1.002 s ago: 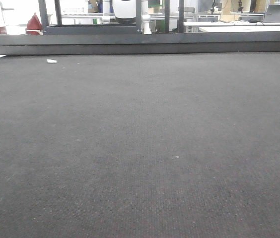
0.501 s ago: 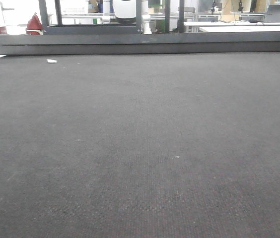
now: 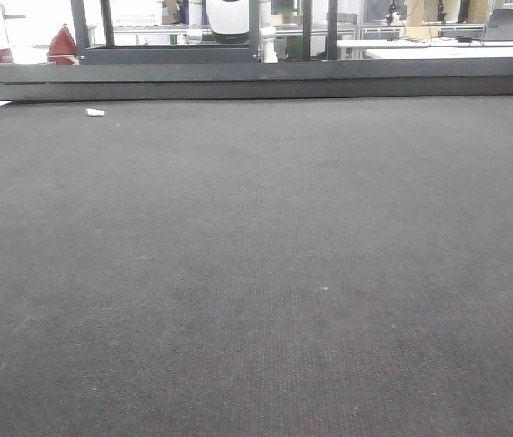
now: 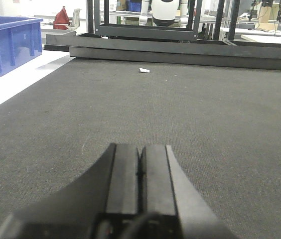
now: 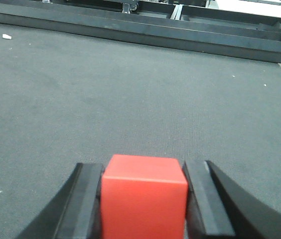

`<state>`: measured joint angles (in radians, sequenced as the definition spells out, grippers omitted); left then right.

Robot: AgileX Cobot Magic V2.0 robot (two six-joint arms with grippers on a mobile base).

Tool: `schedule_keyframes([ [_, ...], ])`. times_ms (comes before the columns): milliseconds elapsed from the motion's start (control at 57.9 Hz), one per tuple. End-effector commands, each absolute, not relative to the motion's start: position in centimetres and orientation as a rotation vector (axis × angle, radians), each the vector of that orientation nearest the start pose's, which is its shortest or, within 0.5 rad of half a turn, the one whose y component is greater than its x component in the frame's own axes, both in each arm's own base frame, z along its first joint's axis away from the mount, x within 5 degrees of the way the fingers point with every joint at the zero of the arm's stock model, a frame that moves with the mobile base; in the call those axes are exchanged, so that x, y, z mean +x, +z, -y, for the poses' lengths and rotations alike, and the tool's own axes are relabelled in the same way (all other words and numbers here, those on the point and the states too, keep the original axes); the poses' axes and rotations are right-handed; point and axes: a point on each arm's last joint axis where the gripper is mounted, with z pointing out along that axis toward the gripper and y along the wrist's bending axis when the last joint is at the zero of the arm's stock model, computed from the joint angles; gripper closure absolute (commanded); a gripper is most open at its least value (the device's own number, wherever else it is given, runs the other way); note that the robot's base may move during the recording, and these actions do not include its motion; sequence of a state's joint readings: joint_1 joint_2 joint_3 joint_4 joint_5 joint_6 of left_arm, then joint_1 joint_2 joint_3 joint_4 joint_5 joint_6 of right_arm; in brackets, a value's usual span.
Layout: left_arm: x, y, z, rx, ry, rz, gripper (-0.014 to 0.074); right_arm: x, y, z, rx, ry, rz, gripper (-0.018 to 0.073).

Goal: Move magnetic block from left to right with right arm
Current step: 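Hold the red cube raised in the right gripper, then drive the base past the red table toward the office chair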

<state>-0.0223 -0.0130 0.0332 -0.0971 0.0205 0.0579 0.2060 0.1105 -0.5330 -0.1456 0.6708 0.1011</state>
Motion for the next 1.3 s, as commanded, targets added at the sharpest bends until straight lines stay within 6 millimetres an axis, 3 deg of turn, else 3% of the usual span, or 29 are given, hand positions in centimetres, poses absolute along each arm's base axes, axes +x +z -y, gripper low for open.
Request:
schedule_keyframes([
  [0, 5.54, 20.62, 0.08, -0.023, -0.056, -1.439, 0.0722, 2.28, 33.54, 0.38, -0.134, 0.045, -1.616, 0.0341],
  [1278, 5.54, 20.62, 0.08, -0.023, -0.056, -1.439, 0.0722, 2.36, 33.53, 0.35, -0.137, 0.046, -1.619, 0.0341],
])
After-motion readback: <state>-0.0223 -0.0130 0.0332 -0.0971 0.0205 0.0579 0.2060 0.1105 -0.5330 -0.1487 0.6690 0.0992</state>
